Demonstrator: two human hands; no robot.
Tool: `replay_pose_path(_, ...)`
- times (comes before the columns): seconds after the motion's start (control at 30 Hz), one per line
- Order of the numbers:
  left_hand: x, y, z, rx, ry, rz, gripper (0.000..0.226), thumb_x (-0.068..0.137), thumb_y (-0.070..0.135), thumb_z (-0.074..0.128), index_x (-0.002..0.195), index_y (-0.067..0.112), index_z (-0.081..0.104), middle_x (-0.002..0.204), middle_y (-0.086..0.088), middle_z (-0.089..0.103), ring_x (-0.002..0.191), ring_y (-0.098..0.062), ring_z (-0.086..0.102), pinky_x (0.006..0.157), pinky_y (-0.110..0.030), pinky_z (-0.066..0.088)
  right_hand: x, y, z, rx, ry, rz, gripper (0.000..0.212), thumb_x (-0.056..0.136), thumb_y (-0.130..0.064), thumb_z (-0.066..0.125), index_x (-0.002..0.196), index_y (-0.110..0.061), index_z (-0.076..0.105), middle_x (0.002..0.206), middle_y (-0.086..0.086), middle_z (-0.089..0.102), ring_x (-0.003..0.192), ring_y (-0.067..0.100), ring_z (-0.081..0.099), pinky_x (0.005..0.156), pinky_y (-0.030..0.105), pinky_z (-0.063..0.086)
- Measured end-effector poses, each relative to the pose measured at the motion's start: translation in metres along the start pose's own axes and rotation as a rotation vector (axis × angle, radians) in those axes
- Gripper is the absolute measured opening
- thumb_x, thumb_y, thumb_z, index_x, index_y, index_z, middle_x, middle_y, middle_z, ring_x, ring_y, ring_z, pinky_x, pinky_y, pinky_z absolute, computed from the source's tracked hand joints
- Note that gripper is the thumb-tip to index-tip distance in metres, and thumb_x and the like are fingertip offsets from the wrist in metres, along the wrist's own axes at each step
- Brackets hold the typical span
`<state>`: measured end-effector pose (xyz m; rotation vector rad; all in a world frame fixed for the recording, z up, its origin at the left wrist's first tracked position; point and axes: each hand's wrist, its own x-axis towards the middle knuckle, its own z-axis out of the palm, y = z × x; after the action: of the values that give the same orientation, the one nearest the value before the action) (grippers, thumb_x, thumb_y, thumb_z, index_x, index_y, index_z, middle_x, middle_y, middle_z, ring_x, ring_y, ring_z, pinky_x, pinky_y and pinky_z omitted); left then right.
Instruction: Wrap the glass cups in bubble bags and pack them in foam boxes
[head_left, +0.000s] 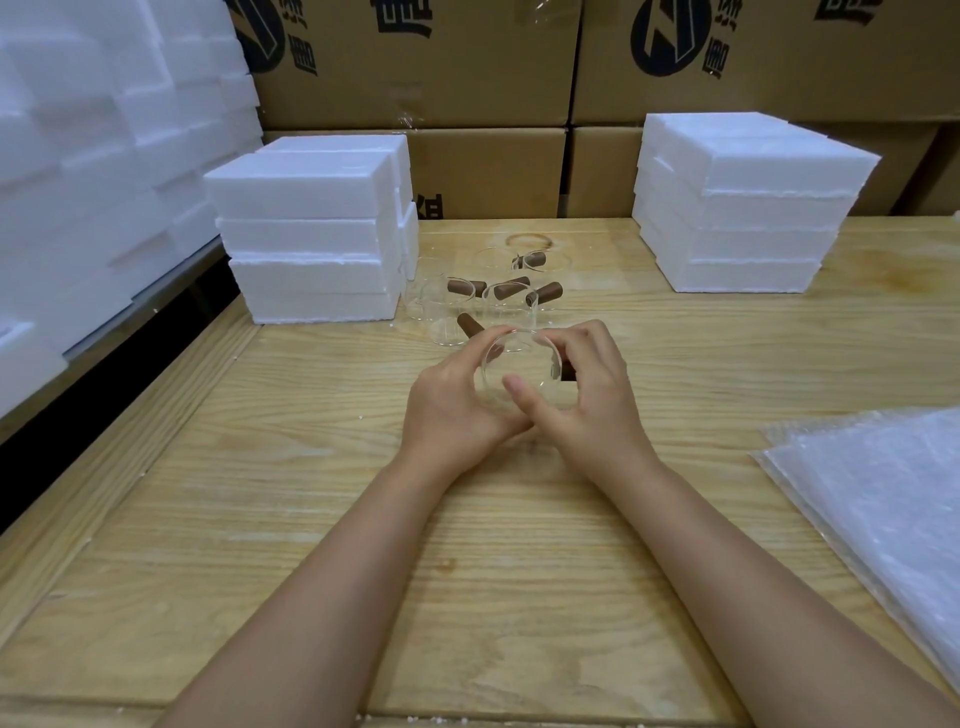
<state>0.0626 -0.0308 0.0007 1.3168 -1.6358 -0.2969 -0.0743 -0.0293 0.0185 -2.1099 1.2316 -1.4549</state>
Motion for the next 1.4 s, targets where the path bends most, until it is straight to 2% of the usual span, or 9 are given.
replay_pose_path(0.13,0.001,-0.001,0.001,-0.036,0.002,0.008,0.069,0.059,0.032,0.086,0.123,0.031,0.060,0.106,0.017,0.068,0.104,0.001,0.062,0.087,-0.011,0.043,0.000,0.007,0.001,0.031,0.078,-0.075,0.037,0.087,-0.029,0.061,0.110,0.000,0.066,0.091,0.007,0.050,0.080,0.022,0.054,0.079,0.051,0.048)
replay_pose_path(0.23,0.001,-0.002,0.002,-0.053,0.004,0.030,0.068,0.058,0.042,0.084,0.120,0.034,0.059,0.101,0.030,0.063,0.104,0.008,0.060,0.088,-0.011,0.044,0.002,0.009,0.002,0.044,0.145,-0.129,0.032,0.093,-0.022,0.050,0.107,0.000,0.069,0.083,0.012,0.051,0.075,0.018,0.050,0.071,0.031,0.047)
replay_pose_path(0.43,0.002,-0.008,0.004,-0.037,0.026,0.077,0.071,0.060,0.039,0.089,0.123,0.030,0.059,0.110,0.019,0.068,0.106,0.008,0.060,0.091,-0.014,0.046,0.003,0.016,0.003,0.009,0.184,-0.165,0.023,0.094,-0.004,0.050,0.106,0.002,0.069,0.079,0.013,0.049,0.073,0.013,0.045,0.068,0.016,0.038)
replay_pose_path(0.63,0.001,-0.006,0.002,-0.016,0.064,0.151,0.075,0.059,0.034,0.091,0.126,0.025,0.059,0.113,0.020,0.062,0.107,0.003,0.060,0.092,-0.007,0.041,0.003,0.017,0.004,0.160,0.290,0.089,0.028,0.097,-0.024,0.044,0.106,-0.011,0.068,0.097,-0.004,0.048,0.085,-0.009,0.051,0.078,0.006,0.038)
replay_pose_path(0.83,0.002,-0.005,0.002,0.007,0.089,0.197,0.076,0.061,0.025,0.090,0.129,0.018,0.056,0.126,0.011,0.061,0.110,-0.006,0.060,0.094,-0.014,0.044,0.008,0.029,0.010,0.333,0.215,0.418,0.035,0.102,-0.033,0.038,0.076,-0.015,0.052,0.070,0.003,0.060,0.061,0.012,0.048,0.064,0.036,0.043)
replay_pose_path(1.0,0.003,-0.001,0.002,-0.205,-0.073,0.075,0.098,0.063,0.027,0.089,0.142,0.037,0.032,0.146,0.010,0.043,0.130,-0.004,0.046,0.104,-0.028,0.045,0.008,0.024,0.013,0.323,0.333,0.333,0.025,0.102,-0.028,0.035,0.080,-0.028,0.046,0.071,-0.018,0.058,0.060,0.000,0.049,0.065,0.032,0.044)
replay_pose_path(1.1,0.000,0.004,-0.002,-0.390,-0.142,-0.043,0.100,0.060,0.037,0.087,0.142,0.042,0.030,0.138,0.003,0.050,0.113,-0.005,0.060,0.089,-0.023,0.053,0.008,0.022,0.009,0.288,0.392,0.264,0.020,0.102,-0.025,0.034,0.085,-0.025,0.046,0.075,-0.015,0.056,0.057,-0.003,0.046,0.058,0.020,0.039)
replay_pose_path(1.3,0.008,0.016,-0.002,-0.894,-0.248,-0.471,0.053,0.071,0.052,0.067,0.112,0.020,0.056,0.107,-0.014,0.067,0.080,-0.029,0.073,0.062,-0.032,0.060,0.006,0.021,0.008,0.267,0.352,0.160,0.015,0.101,-0.020,0.034,0.093,-0.017,0.046,0.083,-0.001,0.060,0.065,-0.002,0.050,0.062,0.012,0.036)
replay_pose_path(1.4,0.011,0.012,-0.003,-0.960,-0.271,-0.499,0.043,0.071,0.047,0.063,0.103,0.018,0.060,0.091,-0.014,0.073,0.073,-0.031,0.072,0.059,-0.031,0.058,0.007,0.021,0.008,0.275,0.329,0.137,0.013,0.100,-0.022,0.036,0.094,-0.020,0.046,0.083,-0.006,0.060,0.069,-0.005,0.053,0.064,0.010,0.036)
